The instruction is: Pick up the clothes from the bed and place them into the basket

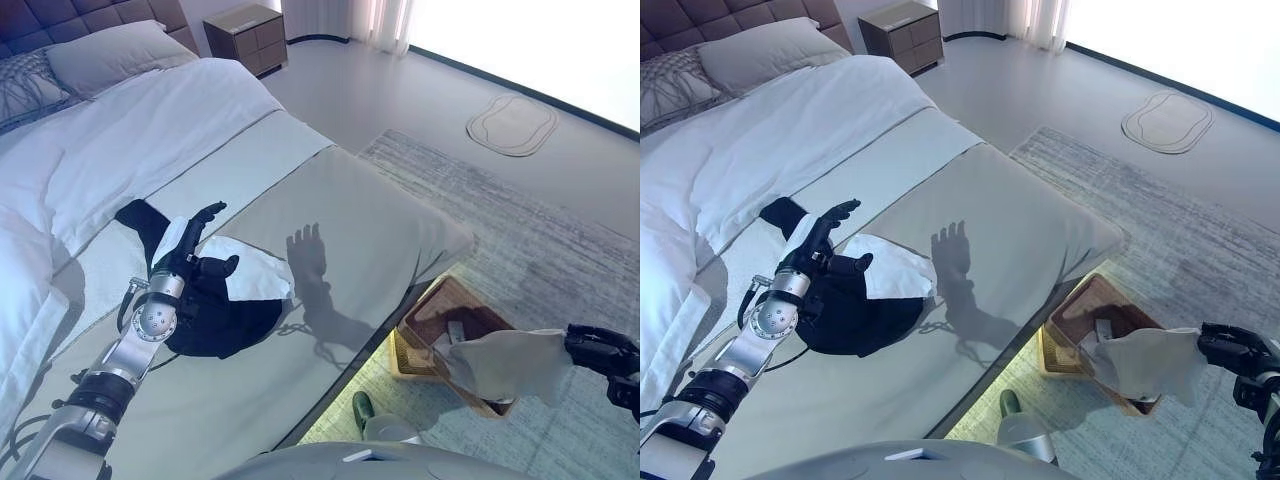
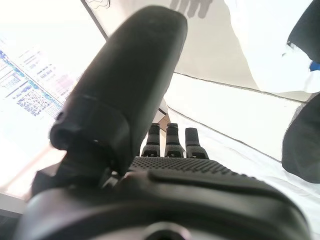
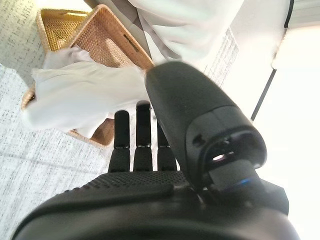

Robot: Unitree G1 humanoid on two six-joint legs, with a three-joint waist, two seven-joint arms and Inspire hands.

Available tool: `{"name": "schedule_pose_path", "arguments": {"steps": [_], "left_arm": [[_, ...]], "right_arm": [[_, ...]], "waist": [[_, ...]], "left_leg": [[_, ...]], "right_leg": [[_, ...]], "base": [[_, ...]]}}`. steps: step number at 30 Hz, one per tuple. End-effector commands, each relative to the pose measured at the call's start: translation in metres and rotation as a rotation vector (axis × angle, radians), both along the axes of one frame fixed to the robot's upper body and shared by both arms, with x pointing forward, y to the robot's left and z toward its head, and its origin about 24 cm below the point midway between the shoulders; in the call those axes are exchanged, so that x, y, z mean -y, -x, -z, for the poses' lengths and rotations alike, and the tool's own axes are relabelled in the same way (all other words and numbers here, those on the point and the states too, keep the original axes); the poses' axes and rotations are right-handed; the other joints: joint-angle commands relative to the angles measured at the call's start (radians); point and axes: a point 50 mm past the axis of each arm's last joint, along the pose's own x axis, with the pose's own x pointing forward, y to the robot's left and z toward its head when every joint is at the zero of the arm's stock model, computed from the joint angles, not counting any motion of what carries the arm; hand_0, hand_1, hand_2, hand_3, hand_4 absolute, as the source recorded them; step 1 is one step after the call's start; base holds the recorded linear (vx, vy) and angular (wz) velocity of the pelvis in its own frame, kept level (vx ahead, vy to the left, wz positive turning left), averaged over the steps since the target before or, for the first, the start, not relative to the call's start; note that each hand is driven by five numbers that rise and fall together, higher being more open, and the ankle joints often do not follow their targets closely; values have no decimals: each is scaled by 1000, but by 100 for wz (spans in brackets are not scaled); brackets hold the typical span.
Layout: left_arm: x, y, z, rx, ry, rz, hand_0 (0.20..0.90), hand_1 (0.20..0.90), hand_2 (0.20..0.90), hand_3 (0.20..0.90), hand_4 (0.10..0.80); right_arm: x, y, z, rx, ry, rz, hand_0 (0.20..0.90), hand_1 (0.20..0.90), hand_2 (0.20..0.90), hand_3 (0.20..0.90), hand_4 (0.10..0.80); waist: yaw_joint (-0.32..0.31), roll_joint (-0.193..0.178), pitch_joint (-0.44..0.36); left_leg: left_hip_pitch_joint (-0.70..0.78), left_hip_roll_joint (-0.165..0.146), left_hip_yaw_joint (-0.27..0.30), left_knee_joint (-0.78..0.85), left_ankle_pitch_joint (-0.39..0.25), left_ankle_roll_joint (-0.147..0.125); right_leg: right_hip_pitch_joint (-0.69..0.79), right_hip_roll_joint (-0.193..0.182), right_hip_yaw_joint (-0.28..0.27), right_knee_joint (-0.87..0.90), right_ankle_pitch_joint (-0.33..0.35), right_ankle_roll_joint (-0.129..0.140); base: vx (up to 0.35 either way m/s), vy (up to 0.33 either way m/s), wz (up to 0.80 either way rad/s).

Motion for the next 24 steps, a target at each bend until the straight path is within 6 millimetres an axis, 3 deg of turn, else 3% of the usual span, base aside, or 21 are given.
{"name": "schedule_pose_path", "arguments": {"steps": [1,14,19,24], "left_arm": [[7,-32,-70,267,-24,67,900,900,900,900,800],[8,-25,-63,261,-19,73,900,900,900,900,800],[6,-17,-56,264,-6,52,900,900,900,900,800],[7,-3,-35,222,37,9,900,900,900,900,800]], "right_arm": [[12,-41,-52,223,138,-49,900,900,900,900,800],[-11,-67,-61,234,210,-225,900,900,900,900,800],[-41,-95,-87,371,333,-342,900,900,900,900,800],[-76,-123,-127,530,608,-397,900,900,900,900,800]], "waist": [[33,-2,-35],[56,-10,-23],[76,-12,-14],[123,-8,-3]], "left_leg": [[42,23,-40,44,-85,-10],[41,21,-59,33,-76,-12],[37,17,-83,32,-72,-11],[27,4,-135,29,-70,-7]], "right_leg": [[-17,16,-35,99,-50,24],[-7,9,-54,88,-48,23],[1,5,-69,89,-52,20],[15,4,-87,81,-58,15]], "base": [[-23,-5,7],[2,-5,2],[15,-18,7],[20,-14,12]]}}
